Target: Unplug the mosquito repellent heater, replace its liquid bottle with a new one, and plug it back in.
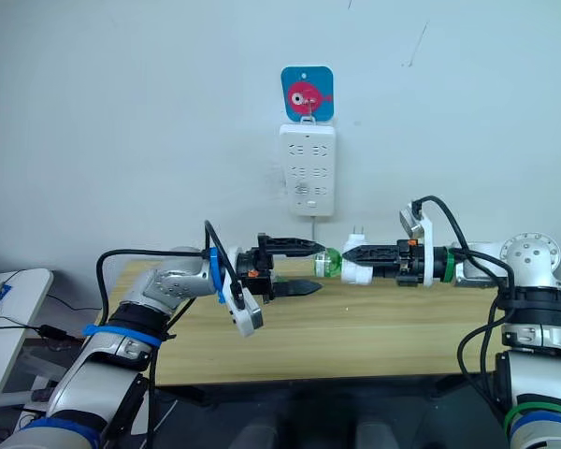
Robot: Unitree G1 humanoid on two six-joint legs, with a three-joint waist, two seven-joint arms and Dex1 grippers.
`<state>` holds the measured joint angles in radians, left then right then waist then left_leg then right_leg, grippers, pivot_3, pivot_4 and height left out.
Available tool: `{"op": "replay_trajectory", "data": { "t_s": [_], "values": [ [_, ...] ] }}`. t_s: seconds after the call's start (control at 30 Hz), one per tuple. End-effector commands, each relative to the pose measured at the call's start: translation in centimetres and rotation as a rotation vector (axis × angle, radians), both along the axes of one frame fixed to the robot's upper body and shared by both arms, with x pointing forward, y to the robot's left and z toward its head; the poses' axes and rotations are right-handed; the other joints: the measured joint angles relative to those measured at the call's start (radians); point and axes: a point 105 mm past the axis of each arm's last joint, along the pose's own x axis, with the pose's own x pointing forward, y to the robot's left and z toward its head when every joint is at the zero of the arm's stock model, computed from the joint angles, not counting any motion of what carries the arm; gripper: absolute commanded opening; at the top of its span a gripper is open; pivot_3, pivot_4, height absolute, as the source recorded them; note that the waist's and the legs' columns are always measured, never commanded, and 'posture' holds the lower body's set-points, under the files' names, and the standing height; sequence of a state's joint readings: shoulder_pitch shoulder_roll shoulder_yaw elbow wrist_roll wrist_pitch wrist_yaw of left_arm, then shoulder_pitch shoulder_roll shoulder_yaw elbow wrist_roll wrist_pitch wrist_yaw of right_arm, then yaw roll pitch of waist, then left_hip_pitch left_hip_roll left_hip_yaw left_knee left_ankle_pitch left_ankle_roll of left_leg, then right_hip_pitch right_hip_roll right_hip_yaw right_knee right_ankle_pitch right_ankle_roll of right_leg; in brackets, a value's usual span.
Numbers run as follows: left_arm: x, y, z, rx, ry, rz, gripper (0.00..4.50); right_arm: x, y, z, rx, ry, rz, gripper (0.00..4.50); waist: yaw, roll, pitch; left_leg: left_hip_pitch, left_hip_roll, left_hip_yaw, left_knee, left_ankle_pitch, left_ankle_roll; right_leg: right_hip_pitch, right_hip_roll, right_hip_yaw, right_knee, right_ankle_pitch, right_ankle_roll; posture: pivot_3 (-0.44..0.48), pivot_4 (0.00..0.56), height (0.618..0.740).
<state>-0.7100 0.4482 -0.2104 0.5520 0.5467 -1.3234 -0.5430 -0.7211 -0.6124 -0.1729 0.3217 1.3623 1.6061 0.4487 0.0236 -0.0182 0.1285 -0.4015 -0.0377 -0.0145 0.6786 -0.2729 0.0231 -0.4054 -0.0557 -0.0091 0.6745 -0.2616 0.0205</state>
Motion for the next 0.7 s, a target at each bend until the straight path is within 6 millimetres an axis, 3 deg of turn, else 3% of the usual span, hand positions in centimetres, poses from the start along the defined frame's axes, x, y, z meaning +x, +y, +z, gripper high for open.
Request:
{"op": "replay_trajectory", "data": {
  "t_s": [0.03, 0.3, 0.4, 0.57, 0.7],
  "values": [
    [0.09, -0.59, 0.6, -0.001, -0.054, -0.02, 4.5, -0.32, 0.44, 1.37, 0.039, -0.035, 0.035, 3.33, 0.0, 0.0, 0.0, 0.0, 0.0, 0.0, 0.0, 0.0, 0.0, 0.0, 0.0, 0.0, 0.0, 0.0, 0.0, 0.015, 0.098, 0.74],
    [0.5, -1.15, 0.46, -0.002, -0.075, -0.019, 4.5, -0.48, 0.57, 1.44, 0.045, -0.029, 0.04, 3.33, -0.001, 0.0, 0.0, 0.0, 0.0, 0.0, 0.0, 0.0, 0.001, 0.0, 0.0, 0.0, 0.001, 0.0, 0.0, 0.01, 0.1, 0.74],
    [0.49, -1.29, 0.18, 0.003, -0.062, -0.024, 3.92, -0.6, 0.67, 1.49, 0.049, -0.03, 0.045, 3.33, -0.001, 0.0, 0.0, 0.0, 0.0, 0.0, 0.0, 0.0, 0.001, 0.0, 0.0, 0.0, 0.001, 0.0, 0.0, 0.01, 0.1, 0.74],
    [0.31, -1.3, 0.24, -0.006, -0.058, -0.032, 2.42, -0.69, 0.65, 1.39, 0.044, -0.029, 0.043, 3.32, -0.001, 0.0, 0.0, 0.0, 0.0, 0.0, 0.0, 0.0, 0.001, 0.0, 0.0, 0.0, 0.001, 0.0, 0.0, 0.008, 0.101, 0.74],
    [0.46, -1.17, 0.26, -0.043, 0.017, -0.019, 2.31, -0.7, 0.61, 1.27, 0.036, -0.028, 0.042, 3.32, -0.001, 0.0, 0.0, 0.0, 0.0, 0.0, 0.0, 0.0, 0.001, 0.0, 0.0, 0.0, 0.001, 0.0, 0.0, 0.008, 0.1, 0.74]
  ]
}}
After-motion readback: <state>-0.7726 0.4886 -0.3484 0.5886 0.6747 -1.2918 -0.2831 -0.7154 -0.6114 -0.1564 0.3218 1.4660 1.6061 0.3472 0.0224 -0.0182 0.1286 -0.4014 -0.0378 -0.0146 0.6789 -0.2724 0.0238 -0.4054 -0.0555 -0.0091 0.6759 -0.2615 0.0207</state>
